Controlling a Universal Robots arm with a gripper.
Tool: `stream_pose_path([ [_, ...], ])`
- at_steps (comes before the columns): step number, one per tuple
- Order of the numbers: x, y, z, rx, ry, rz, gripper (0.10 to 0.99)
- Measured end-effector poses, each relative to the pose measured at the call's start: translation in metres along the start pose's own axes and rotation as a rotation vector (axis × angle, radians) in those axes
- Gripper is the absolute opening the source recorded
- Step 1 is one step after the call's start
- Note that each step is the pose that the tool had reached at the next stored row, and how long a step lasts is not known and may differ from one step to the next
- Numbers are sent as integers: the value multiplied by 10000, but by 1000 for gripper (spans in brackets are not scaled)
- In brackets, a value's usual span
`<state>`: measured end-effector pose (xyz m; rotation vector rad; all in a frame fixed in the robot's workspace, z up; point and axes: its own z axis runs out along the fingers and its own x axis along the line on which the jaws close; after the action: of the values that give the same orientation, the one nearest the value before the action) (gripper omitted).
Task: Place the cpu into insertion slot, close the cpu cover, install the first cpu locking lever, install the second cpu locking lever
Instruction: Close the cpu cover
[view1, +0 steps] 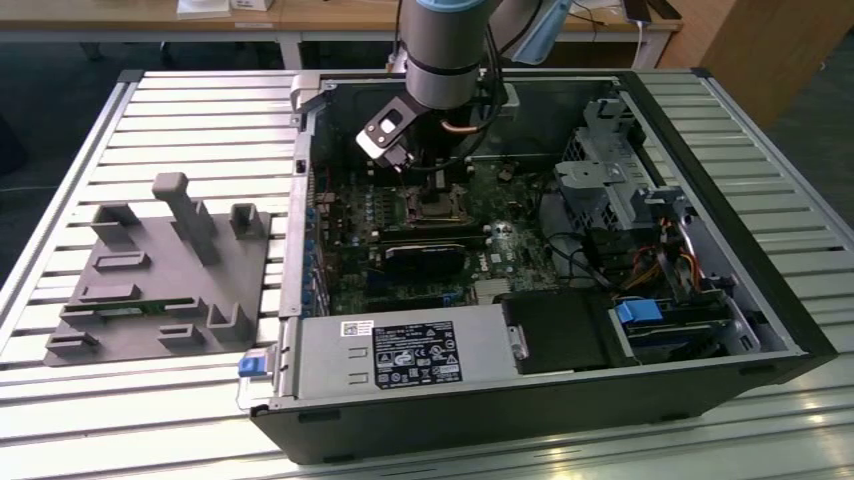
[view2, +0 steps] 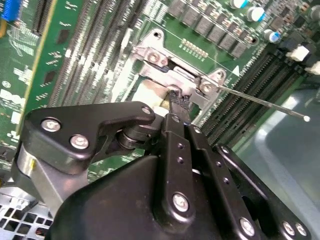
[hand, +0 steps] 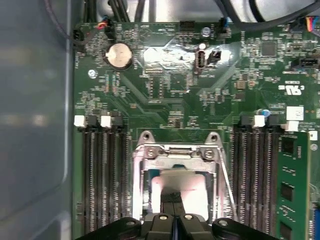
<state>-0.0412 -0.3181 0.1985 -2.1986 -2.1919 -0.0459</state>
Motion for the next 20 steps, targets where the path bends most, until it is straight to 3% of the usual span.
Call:
stream_pose_path([
  [9,17,-11,-79,-1,2,1,106],
  [14,18,-84,-79,-1,2,0,106],
  [20,15,-92,-45,3,2,-1,106],
])
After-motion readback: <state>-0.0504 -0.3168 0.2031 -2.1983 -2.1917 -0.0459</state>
